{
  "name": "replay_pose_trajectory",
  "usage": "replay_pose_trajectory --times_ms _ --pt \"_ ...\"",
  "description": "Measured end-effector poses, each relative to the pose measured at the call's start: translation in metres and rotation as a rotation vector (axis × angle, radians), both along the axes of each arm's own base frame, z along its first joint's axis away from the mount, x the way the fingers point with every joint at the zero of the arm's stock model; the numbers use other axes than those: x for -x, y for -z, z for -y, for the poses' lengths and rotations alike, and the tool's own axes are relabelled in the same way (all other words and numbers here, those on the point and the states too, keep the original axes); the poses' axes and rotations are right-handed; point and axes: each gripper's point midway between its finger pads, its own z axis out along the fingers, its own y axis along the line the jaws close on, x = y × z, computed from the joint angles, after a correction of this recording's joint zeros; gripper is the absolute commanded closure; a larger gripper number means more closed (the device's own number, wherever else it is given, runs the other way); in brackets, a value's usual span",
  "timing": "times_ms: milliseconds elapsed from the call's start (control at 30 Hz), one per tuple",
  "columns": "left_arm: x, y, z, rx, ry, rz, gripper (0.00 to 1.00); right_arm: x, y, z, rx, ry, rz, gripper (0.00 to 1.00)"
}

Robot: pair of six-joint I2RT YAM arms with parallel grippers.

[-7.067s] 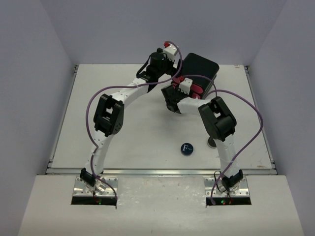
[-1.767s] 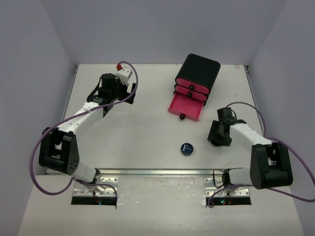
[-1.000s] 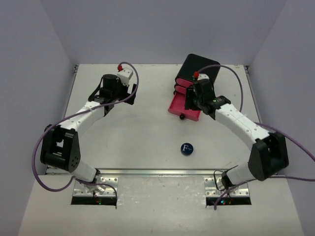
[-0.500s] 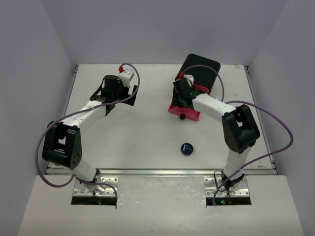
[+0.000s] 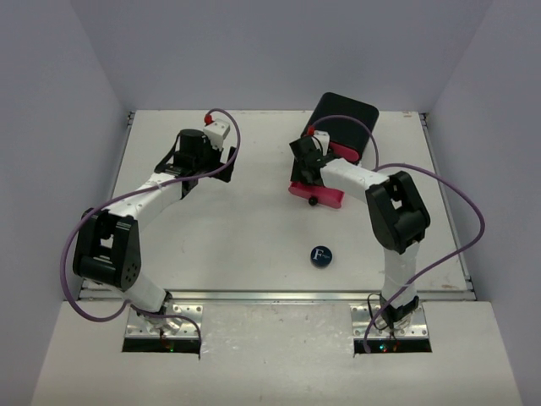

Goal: Organize the makeup

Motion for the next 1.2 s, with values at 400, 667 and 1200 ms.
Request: replay_pose_trajectory --times_ms 400,667,1200 --pt "0.000 0.000 0.000 0.001 0.001 0.000 0.00 0.002 -0.002 0.000 0.003 0.006 -0.022 0.12" --pt "0.000 0.000 0.000 0.001 0.002 -0.001 0.00 0.010 -0.020 -0.002 0.005 -0.068 -0.021 0.12" --pt "0.001 0.001 0.001 0.003 0.005 -0.004 0.00 0.135 -0.052 0.020 0.020 -0.305 -0.089 0.14"
